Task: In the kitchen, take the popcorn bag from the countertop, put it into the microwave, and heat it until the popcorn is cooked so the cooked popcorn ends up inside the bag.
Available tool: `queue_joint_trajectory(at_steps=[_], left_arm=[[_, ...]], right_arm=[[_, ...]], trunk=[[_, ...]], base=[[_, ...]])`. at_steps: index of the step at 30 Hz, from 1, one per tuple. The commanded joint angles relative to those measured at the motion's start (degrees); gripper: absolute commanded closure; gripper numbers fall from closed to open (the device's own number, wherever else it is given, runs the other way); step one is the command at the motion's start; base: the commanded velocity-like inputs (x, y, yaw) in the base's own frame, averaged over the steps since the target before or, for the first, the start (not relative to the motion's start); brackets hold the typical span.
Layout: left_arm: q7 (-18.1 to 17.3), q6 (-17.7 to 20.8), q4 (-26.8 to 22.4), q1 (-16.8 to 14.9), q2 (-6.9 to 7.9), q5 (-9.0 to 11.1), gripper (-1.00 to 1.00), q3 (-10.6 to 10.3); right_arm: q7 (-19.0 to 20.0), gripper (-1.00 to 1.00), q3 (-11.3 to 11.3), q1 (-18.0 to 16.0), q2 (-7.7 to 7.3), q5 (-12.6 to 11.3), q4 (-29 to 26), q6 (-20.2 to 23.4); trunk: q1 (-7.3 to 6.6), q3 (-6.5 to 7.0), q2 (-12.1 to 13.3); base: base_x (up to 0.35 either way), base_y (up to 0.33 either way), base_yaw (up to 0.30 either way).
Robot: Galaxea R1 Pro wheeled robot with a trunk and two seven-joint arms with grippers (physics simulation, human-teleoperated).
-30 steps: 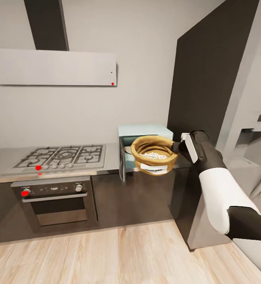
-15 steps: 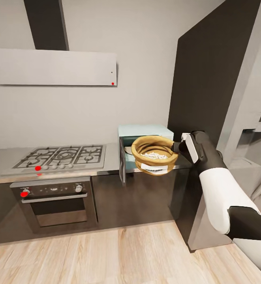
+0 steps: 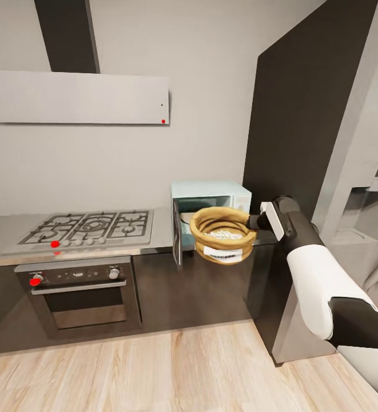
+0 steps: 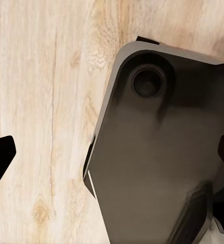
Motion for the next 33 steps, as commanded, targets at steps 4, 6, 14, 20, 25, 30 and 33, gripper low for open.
queue_joint_trajectory(at_steps=[4,6,14,20,25,30,33], left_arm=[[0.15,-0.08,-0.09,0.01,-0.08,0.18,-1.00,0.11],[0.19,-0.10,-0.09,0.01,-0.10,0.19,-1.00,0.13],[0.15,0.07,-0.09,0.02,-0.09,0.29,-1.00,0.06],[0.15,0.07,-0.09,0.01,-0.02,0.29,-1.00,0.05],[0.15,0.07,-0.09,0.01,-0.02,0.29,-1.00,0.05],[0.15,-0.01,-0.09,0.01,-0.02,0.25,-1.00,0.05],[0.15,-0.01,-0.09,0.01,-0.02,0.24,-1.00,0.05]], right_arm=[[-0.32,1.00,-0.05,-0.04,0.01,-0.28,-0.04,0.20],[-0.32,1.00,-0.05,-0.04,0.01,-0.22,-0.01,0.20],[-0.32,1.00,0.02,-0.04,0.01,-0.25,0.01,0.20],[-0.32,1.00,0.03,-0.04,0.06,-0.20,0.02,0.20],[-0.32,1.00,0.03,-0.04,0.09,-0.24,0.02,0.20],[-0.24,1.00,0.03,-0.04,0.10,-0.23,-0.01,0.20],[-0.23,1.00,0.03,-0.04,0.03,-0.20,-0.03,0.20]], trunk=[[0.01,-0.07,-0.05],[0.01,-0.07,-0.05],[0.01,-0.07,-0.05],[0.01,-0.07,-0.05],[0.01,-0.07,-0.05],[0.01,-0.07,-0.05],[0.01,-0.07,-0.05]], base=[[0.000,0.000,0.000],[0.000,0.000,0.000],[0.183,0.000,0.000],[0.320,0.000,0.000],[0.322,0.000,0.000],[0.217,0.000,-0.013],[0.022,0.000,-0.176]])
